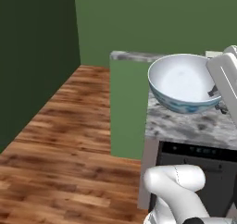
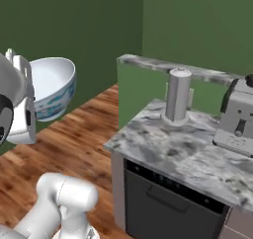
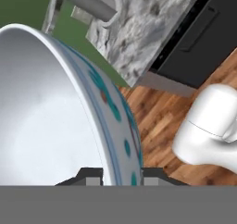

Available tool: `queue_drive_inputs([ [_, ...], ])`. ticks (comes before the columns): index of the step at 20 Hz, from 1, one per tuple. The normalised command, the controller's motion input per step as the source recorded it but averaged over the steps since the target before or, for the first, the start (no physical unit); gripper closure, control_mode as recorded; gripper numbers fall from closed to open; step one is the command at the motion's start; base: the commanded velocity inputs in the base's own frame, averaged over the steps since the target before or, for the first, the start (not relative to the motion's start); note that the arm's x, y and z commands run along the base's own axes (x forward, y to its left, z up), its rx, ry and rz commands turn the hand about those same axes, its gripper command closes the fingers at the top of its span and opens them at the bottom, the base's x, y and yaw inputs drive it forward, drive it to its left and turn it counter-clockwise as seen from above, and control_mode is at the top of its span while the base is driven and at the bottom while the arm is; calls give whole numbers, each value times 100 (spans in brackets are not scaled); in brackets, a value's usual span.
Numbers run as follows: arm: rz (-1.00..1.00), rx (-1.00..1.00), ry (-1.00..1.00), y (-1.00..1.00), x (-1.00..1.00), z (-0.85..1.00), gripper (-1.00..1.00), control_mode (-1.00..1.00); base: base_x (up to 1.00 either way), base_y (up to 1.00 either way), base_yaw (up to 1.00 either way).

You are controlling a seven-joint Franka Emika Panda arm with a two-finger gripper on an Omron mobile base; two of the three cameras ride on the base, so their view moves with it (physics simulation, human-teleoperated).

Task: Pick up the bowls from the cabinet and place each bowl in front of a stool on the dining counter.

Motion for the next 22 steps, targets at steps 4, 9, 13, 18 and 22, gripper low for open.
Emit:
queue_drive_inputs([
  [4,0,0,0,0,0,0,100,100,86,100,-20],
  [9,0,0,0,0,0,0,100,100,84,100,-24],
  [13,0,0,0,0,0,0,100,100,76,100,-34],
  [18,0,0,0,0,0,0,100,100,70,100,-47],
  [22,0,0,0,0,0,0,100,100,69,100,-48],
])
